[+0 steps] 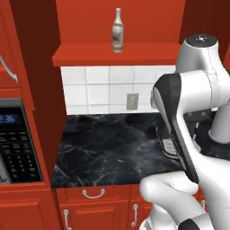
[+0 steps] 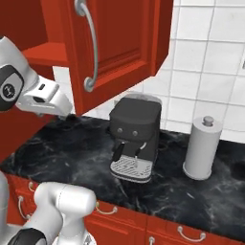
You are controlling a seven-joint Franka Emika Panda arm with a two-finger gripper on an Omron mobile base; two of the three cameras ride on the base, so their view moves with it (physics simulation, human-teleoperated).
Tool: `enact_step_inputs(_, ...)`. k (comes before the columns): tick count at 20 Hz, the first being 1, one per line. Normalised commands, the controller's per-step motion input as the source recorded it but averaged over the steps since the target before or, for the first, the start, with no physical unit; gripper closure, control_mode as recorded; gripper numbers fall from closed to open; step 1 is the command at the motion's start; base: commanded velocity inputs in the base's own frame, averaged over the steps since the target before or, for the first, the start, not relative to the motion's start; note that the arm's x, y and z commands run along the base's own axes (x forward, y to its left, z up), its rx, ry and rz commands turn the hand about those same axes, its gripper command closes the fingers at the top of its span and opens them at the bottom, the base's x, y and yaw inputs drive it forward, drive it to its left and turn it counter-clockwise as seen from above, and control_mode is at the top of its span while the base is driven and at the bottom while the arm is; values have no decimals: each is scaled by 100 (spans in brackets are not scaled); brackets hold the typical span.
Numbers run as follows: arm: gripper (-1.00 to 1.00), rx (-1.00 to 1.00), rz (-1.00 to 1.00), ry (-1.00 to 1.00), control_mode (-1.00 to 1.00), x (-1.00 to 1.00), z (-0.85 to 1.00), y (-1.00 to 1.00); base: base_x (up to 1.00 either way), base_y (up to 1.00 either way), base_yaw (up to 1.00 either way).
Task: There is a bowl on the dining counter. Grab a lemon wedge from the fridge and place it in the bowl. Then get the liquor bottle and glass cup from the cabinet and place them next to the bowl.
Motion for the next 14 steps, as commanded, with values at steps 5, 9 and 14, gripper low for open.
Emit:
enact_step_inputs(5,-100,0,0,0,100,0,0,0,-3,26,31)
enact_step_inputs(9,-100,0,0,0,100,0,0,0,-36,0,7)
enact_step_inputs(14,-100,0,0,0,100,0,0,0,-31,2,0)
